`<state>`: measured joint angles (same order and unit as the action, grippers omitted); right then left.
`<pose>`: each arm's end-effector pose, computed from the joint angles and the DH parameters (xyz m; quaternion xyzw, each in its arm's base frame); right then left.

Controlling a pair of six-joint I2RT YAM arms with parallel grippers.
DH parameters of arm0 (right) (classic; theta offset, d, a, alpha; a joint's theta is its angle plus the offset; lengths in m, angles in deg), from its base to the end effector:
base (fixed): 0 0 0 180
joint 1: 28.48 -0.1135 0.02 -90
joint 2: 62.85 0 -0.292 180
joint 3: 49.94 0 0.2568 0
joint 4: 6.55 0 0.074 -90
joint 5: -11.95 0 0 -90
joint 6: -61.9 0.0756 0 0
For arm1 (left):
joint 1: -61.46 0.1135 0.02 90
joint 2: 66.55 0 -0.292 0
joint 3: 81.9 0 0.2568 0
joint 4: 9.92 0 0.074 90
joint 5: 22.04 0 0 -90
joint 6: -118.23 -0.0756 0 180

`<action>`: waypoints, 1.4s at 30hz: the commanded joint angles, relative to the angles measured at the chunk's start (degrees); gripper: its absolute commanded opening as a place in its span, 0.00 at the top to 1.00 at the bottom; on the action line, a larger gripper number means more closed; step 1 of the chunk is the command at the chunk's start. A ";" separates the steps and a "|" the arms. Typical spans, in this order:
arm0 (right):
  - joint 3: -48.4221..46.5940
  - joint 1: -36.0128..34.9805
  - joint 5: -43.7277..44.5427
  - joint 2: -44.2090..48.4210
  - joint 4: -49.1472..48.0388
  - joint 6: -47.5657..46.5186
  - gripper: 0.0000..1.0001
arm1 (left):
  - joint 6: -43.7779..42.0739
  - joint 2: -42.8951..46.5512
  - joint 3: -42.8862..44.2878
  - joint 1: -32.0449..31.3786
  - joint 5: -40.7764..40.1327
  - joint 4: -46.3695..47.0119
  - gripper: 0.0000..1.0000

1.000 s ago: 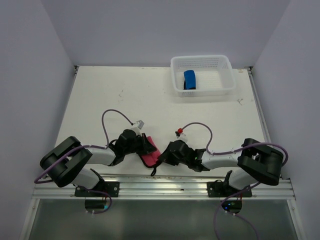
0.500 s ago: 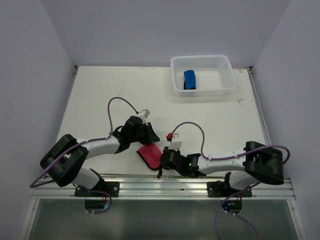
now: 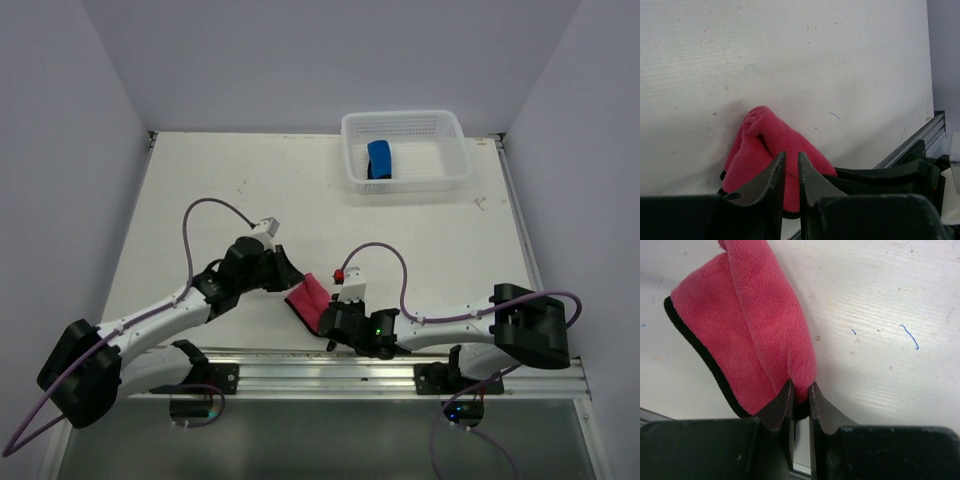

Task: Roll the towels
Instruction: Roll the towel

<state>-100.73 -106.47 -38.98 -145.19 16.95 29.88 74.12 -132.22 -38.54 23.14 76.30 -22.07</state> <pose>0.1040 0.2600 0.1598 -0.0573 0.9027 0.1428 0.4018 0.1972 -0.1698 0.1979 -0.0244 0.8828 -0.3593 0.3016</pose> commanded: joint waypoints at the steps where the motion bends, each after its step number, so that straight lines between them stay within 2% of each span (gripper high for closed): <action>1: -1.83 -0.14 4.17 0.34 1.89 0.65 1.00 | 1.13 5.72 -2.24 0.27 -2.54 -4.97 0.82; 4: -1.92 -0.14 4.17 0.34 1.89 0.47 1.00 | 1.66 6.78 -4.88 0.18 -0.44 -3.22 0.85; 11: -2.18 -0.14 3.82 -0.01 1.54 0.12 1.00 | 0.52 0.73 -8.75 -0.08 -1.74 2.76 0.89; 22: -3.15 -0.23 2.85 0.08 4.34 -3.30 1.00 | -0.80 -8.33 -6.21 -0.17 -8.16 -3.37 0.94; 28: -4.20 -1.01 5.05 -0.71 7.33 -6.47 1.00 | -1.68 -8.86 -3.84 -0.08 -10.62 -4.70 0.94; 33: -6.75 -3.47 8.47 -3.96 10.49 -10.42 1.00 | -2.47 -9.65 -1.99 0.01 -11.24 -5.06 0.94; 42: -16.15 -9.09 13.57 -13.79 19.11 -12.10 1.00 | -2.38 -10.27 -0.93 0.01 -11.50 -4.79 0.95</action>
<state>-113.53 -113.66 -29.77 -156.75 29.71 19.12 73.42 -141.97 -40.83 22.81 68.67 -25.70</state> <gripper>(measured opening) 0.128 0.056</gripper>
